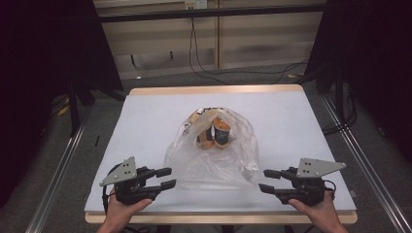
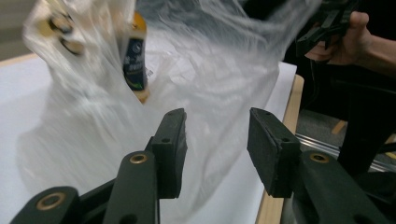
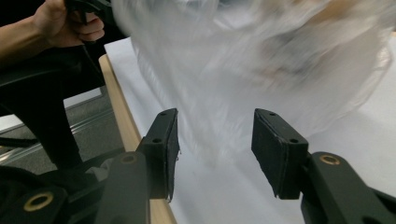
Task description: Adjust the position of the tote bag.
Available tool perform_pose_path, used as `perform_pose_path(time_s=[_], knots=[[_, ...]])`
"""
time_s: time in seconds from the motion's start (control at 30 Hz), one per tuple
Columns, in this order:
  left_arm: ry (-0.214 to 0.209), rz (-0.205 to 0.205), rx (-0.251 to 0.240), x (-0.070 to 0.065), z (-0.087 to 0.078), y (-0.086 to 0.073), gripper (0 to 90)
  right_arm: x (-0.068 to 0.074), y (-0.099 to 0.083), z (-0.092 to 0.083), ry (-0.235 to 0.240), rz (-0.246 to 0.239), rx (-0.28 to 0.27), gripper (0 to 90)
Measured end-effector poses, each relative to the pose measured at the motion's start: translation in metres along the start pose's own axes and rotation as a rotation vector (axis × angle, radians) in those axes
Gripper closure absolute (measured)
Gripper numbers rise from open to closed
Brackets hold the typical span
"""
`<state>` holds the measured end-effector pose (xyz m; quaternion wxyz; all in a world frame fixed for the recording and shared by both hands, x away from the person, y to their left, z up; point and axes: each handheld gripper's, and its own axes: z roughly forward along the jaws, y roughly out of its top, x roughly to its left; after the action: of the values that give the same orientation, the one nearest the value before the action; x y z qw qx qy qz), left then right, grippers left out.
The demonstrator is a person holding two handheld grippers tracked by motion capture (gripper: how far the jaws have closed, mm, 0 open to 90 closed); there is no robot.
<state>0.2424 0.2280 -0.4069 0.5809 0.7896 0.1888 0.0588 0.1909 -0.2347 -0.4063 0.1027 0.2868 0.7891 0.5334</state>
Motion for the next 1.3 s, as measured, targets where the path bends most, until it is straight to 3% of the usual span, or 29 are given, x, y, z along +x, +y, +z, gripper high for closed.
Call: perform_pose_path(time_s=[0.17,0.33,0.5,0.67,0.73,0.8,0.9,1.03,1.07,1.1,1.13,1.17,1.23,1.27,1.3], knots=[[0.059,-0.009,-0.024,0.014,0.001,0.011,57.0,-0.015,0.013,-0.004,-0.043,0.019,-0.028,57.4],[0.080,-0.013,-0.040,0.039,0.016,0.028,54.9,-0.030,0.045,0.005,-0.045,0.001,-0.076,51.1],[0.108,-0.029,-0.043,0.062,0.034,0.036,51.8,-0.042,0.084,0.015,-0.046,-0.020,-0.141,43.1],[0.129,-0.030,-0.012,0.073,0.050,0.037,47.7,-0.046,0.112,0.040,-0.020,-0.036,-0.130,33.2],[0.128,-0.043,-0.003,0.074,0.054,0.037,43.1,-0.048,0.118,0.053,-0.013,-0.036,-0.123,28.8],[0.124,-0.030,0.004,0.074,0.055,0.038,41.4,-0.050,0.122,0.066,-0.002,-0.032,-0.106,26.4],[0.116,-0.016,0.005,0.074,0.056,0.038,39.2,-0.051,0.123,0.083,-0.030,-0.055,-0.054,26.4],[0.098,-0.018,0.027,0.074,0.057,0.033,38.1,-0.059,0.114,0.092,-0.036,-0.035,-0.017,40.3],[0.097,-0.015,0.040,0.074,0.058,0.031,35.0,-0.063,0.109,0.094,-0.037,-0.023,-0.010,48.1],[0.091,-0.024,0.055,0.074,0.060,0.028,35.0,-0.063,0.109,0.094,-0.037,-0.023,-0.010,48.1],[0.097,-0.025,0.072,0.074,0.062,0.026,36.4,-0.068,0.104,0.094,-0.058,-0.015,0.000,58.2],[0.092,-0.027,0.077,0.074,0.064,0.024,36.4,-0.068,0.104,0.094,-0.058,-0.015,0.000,58.2],[0.086,-0.029,0.084,0.077,0.065,0.022,45.0,-0.073,0.100,0.095,-0.058,-0.001,-0.006,69.8],[0.078,-0.025,0.075,0.080,0.064,0.022,57.1,-0.077,0.098,0.095,-0.056,0.008,-0.009,81.1],[0.078,-0.025,0.075,0.080,0.064,0.022,65.1,-0.077,0.098,0.095,-0.056,0.008,-0.009,81.1]])
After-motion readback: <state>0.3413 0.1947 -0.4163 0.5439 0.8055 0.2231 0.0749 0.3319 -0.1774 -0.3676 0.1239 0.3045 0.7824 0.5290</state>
